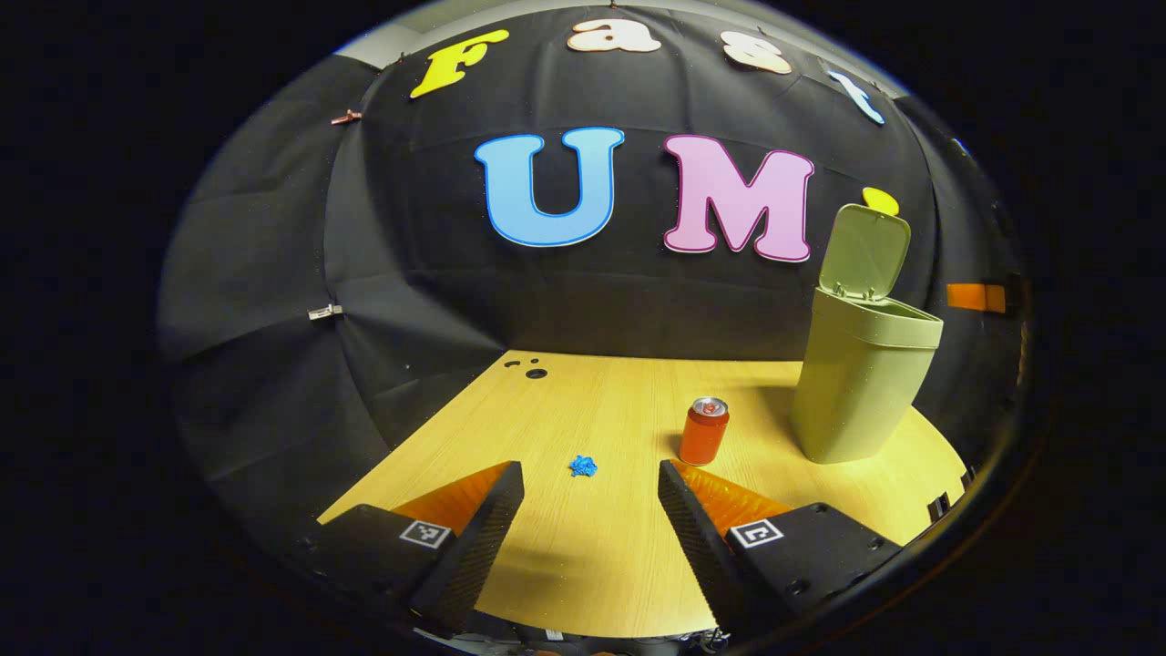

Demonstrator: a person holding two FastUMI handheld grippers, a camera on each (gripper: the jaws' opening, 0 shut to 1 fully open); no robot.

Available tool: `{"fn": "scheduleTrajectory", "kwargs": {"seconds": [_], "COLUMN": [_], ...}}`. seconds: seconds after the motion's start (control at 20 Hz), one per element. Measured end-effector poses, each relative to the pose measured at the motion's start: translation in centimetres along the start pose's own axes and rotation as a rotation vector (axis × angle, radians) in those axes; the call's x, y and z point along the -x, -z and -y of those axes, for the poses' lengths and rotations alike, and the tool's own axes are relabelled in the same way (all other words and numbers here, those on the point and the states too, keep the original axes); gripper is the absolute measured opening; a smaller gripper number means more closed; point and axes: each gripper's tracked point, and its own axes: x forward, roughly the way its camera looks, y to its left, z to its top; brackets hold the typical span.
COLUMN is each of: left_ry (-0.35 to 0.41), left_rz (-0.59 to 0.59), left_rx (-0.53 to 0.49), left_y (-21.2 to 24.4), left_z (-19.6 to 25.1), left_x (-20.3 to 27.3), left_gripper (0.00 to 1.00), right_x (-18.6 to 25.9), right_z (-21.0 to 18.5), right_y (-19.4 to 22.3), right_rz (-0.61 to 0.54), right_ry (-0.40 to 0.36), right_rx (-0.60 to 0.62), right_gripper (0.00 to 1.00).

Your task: Press the lid of the desktop garbage bin to open it, pick up the crumpled paper on the desktop and throw it into the bin, then pick up the pop can on the desktop and drop it into the bin, and finally close the garbage bin lid.

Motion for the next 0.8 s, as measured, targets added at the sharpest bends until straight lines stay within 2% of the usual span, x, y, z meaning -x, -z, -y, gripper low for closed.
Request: {"fn": "scheduleTrajectory", "kwargs": {"seconds": [0.25, 0.3, 0.4, 0.5, 0.7, 0.75, 0.8], "left_ry": [0.006, -0.002, -0.01, -0.024, -0.032, -0.032, -0.032], "left_rz": [-0.018, -0.025, -0.048, -0.064, -0.105, -0.115, -0.132], "left_rx": [0.027, 0.044, 0.098, 0.121, 0.125, 0.122, 0.117], "left_y": [0.8, 1.2, 2.0, 2.7, 4.4, 4.9, 5.7], "left_z": [-1.5, -1.9, -2.6, -3.2, -3.9, -4.0, -3.8], "left_x": [-3.0, -3.8, -5.4, -7.4, -11.9, -12.9, -14.0], "left_gripper": [0.95, 0.95, 0.96, 0.97, 0.96, 0.96, 0.96], "right_x": [2.6, 3.1, 4.0, 4.5, 6.0, 6.3, 6.4], "right_z": [0.5, 0.6, 0.8, 0.9, 1.6, 1.8, 2.1], "right_y": [2.9, 3.5, 4.5, 6.0, 7.6, 8.2, 8.8], "right_rz": [-0.065, -0.08, -0.103, -0.14, -0.169, -0.182, -0.2], "right_ry": [0.018, 0.02, 0.026, 0.028, 0.057, 0.065, 0.072], "right_rx": [-0.017, -0.021, -0.039, -0.048, -0.064, -0.058, -0.053], "right_gripper": [0.06, 0.09, 0.06, 0.2, 0.95, 1.0, 0.99]}}
